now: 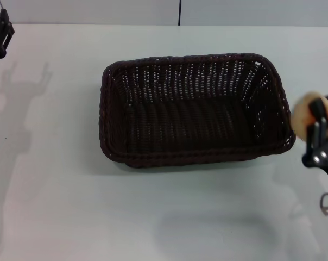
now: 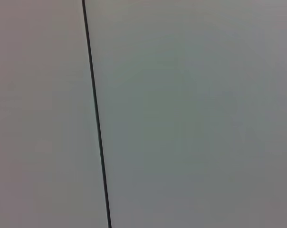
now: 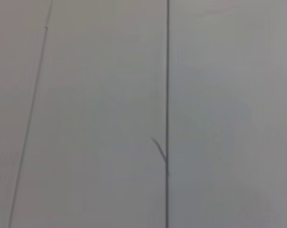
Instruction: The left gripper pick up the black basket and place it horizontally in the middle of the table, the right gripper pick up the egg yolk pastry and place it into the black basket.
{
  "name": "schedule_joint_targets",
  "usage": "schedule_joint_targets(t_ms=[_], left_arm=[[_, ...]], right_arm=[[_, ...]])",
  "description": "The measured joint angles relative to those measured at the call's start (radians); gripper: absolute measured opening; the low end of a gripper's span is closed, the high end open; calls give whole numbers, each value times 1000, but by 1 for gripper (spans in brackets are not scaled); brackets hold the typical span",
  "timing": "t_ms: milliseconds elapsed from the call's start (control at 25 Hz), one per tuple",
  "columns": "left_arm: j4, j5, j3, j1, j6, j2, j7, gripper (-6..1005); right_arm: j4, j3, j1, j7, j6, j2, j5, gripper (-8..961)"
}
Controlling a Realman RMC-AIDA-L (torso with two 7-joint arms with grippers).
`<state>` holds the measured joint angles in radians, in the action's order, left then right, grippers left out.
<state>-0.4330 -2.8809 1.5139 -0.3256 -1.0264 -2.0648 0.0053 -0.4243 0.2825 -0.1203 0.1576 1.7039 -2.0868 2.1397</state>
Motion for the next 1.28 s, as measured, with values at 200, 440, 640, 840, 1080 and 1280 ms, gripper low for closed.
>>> schedule_joint_targets(t_ms=[200,440,640,840,1080,1280], left_arm=[[2,0,0,-2,0,0,0,800],[2,0,0,0,0,0,-1,800],[2,0,1,-5,0,0,-1,800],[1,0,2,-8,0,1,-1,800],[2,0,10,-2,0,2,2,800],[-4,0,23,31,0,2,-2,800]], right_arm=[[4,23,-111,0,-67,2,-6,55],[5,69,-204,-13,-175,4,-7,52],[12,74,-272,-112,-309,10,-3,71],[20,65,-287,-135,-321,9,13,242],[15,81,-232,-133,-213,7,25,513],[24,178,-112,-133,-126,5,21,599]])
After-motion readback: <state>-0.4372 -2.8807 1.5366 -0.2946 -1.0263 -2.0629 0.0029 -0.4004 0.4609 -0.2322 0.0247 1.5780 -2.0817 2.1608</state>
